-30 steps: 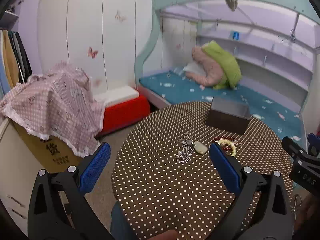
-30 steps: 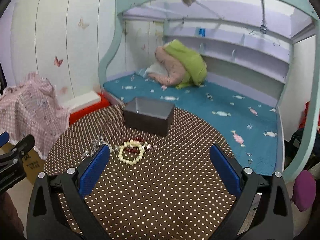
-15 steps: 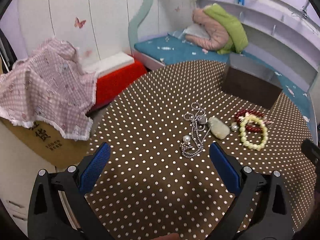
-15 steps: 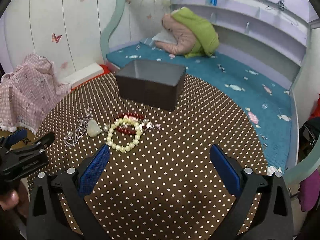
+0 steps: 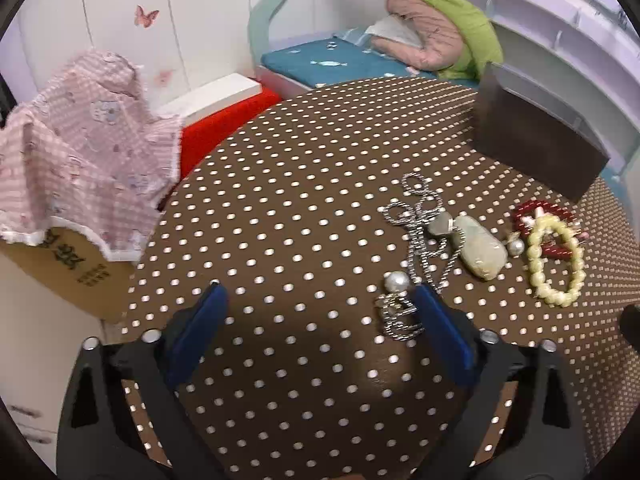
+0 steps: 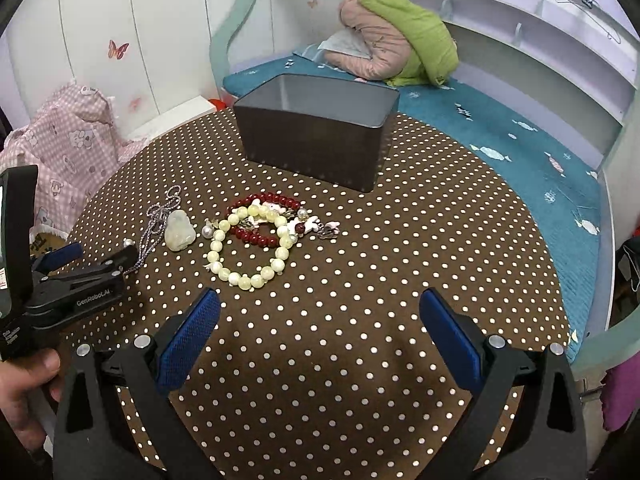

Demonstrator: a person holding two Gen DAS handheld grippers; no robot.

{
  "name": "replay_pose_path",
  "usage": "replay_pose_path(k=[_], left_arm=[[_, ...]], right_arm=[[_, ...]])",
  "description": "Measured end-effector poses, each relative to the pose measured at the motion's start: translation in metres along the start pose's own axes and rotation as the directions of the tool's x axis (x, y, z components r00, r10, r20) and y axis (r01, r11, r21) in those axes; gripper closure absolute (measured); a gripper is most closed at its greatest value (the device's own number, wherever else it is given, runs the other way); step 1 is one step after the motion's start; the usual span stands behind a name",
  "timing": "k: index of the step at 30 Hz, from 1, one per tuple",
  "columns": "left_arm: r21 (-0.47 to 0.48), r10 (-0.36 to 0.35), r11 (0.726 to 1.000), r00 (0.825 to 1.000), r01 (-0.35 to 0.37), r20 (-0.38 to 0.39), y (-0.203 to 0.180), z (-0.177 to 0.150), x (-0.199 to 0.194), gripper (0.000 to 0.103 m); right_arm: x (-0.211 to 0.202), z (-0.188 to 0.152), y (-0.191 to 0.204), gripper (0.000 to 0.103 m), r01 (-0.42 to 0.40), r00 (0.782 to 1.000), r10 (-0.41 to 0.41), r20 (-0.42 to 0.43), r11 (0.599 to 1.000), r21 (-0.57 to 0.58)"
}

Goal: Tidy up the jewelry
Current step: 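Lower the left tool onto the silver chain necklace and close it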

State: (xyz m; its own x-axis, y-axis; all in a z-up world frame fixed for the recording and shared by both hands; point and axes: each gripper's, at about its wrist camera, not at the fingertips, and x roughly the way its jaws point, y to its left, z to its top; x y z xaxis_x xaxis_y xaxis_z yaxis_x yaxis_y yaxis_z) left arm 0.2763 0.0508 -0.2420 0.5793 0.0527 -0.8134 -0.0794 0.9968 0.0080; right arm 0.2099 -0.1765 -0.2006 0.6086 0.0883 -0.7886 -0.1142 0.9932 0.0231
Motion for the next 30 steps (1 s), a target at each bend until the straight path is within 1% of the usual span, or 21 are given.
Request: replay_pose_path(k=[2,4,5,7,8,9,10,12,13,17,19,21,22,23,24,25,26,27,28,29,30], left_arm=[[0.009,-0.007,1.000,1.000,0.007,0.009,-0.002,0.001,-0.001,0.025],[0.019,-0.020,1.000,1.000,0.020,0.017,-0.003,0.000,-0.002,0.035],[0.023,-0.026,0.999,0.999,0.025,0.021,-0.003,0.000,-0.003,0.038],[0.039,-0.041,0.998,0.999,0.040,0.030,-0.006,-0.003,-0.007,0.054],[0.048,-0.051,0.998,0.998,0.049,0.031,-0.008,-0.004,-0.008,0.057],[0.054,-0.066,0.996,0.997,0.064,0.032,-0.008,-0.005,-0.010,0.067],[0.049,-0.091,0.995,0.995,0.090,0.030,-0.007,-0.005,-0.012,0.079],[0.033,-0.144,0.989,0.989,0.144,0.021,-0.003,-0.005,-0.013,0.089],[0.025,-0.173,0.985,0.985,0.172,0.016,0.000,-0.006,-0.014,0.089],[0.021,-0.209,0.978,0.978,0.209,0.020,0.003,-0.011,-0.021,0.089],[0.032,-0.207,0.978,0.978,0.206,0.026,0.003,-0.014,-0.025,0.089],[0.040,-0.184,0.982,0.983,0.183,0.026,0.002,-0.015,-0.024,0.089],[0.038,-0.172,0.985,0.985,0.171,0.025,0.002,-0.016,-0.024,0.086],[0.039,-0.159,0.987,0.987,0.158,0.026,0.002,-0.015,-0.023,0.082],[0.042,-0.158,0.987,0.987,0.157,0.027,0.003,-0.014,-0.022,0.066],[0.040,-0.142,0.989,0.989,0.141,0.029,0.003,-0.013,-0.023,0.036],[0.041,-0.126,0.991,0.991,0.125,0.036,0.003,-0.010,-0.021,0.028],[0.044,-0.126,0.991,0.991,0.124,0.043,0.003,-0.009,-0.021,0.027],[0.050,-0.136,0.990,0.990,0.134,0.037,0.002,-0.007,-0.019,0.030],[0.047,-0.146,0.988,0.989,0.144,0.031,0.003,-0.007,-0.017,0.034],[0.043,-0.149,0.988,0.989,0.148,0.023,0.003,-0.006,-0.015,0.044]], right_arm=[[0.003,0.000,0.001,0.007,-0.009,1.000,0.009,-0.009,1.000,-0.003],[0.005,0.000,0.002,0.008,-0.020,1.000,0.020,-0.015,1.000,-0.003],[0.006,0.000,0.002,0.008,-0.024,1.000,0.024,-0.016,1.000,-0.003],[0.009,0.002,0.003,0.007,-0.029,0.999,0.029,-0.020,1.000,-0.002],[0.010,0.003,0.003,0.008,-0.030,0.999,0.030,-0.020,1.000,-0.001],[0.011,0.004,0.003,0.008,-0.032,0.999,0.032,-0.021,0.999,0.003],[0.013,0.005,0.002,0.008,-0.038,0.999,0.039,-0.024,0.999,0.009],[0.015,0.005,0.001,0.008,-0.049,0.998,0.050,-0.029,0.999,0.013],[0.015,0.005,0.001,0.008,-0.051,0.998,0.051,-0.030,0.999,0.011],[0.016,0.008,0.000,0.007,-0.055,0.998,0.055,-0.032,0.998,0.008],[0.017,0.008,0.000,0.008,-0.054,0.998,0.054,-0.032,0.999,0.007],[0.019,0.008,0.002,0.008,-0.056,0.998,0.056,-0.036,0.998,0.005],[0.019,0.008,0.003,0.008,-0.058,0.998,0.058,-0.038,0.998,0.001],[0.019,0.007,0.004,0.008,-0.059,0.998,0.058,-0.038,0.998,-0.003],[0.020,0.007,0.005,0.008,-0.058,0.998,0.058,-0.039,0.998,-0.007],[0.020,0.007,0.007,0.008,-0.059,0.998,0.058,-0.040,0.998,-0.010],[0.021,0.007,0.008,0.008,-0.059,0.997,0.058,-0.040,0.998,-0.011],[0.021,0.007,0.009,0.008,-0.059,0.997,0.058,-0.040,0.998,-0.013],[0.021,0.008,0.010,0.007,-0.059,0.998,0.058,-0.040,0.998,-0.013],[0.022,0.008,0.011,0.007,-0.058,0.998,0.058,-0.039,0.998,-0.013],[0.022,0.008,0.011,0.007,-0.059,0.997,0.059,-0.040,0.998,-0.013]])
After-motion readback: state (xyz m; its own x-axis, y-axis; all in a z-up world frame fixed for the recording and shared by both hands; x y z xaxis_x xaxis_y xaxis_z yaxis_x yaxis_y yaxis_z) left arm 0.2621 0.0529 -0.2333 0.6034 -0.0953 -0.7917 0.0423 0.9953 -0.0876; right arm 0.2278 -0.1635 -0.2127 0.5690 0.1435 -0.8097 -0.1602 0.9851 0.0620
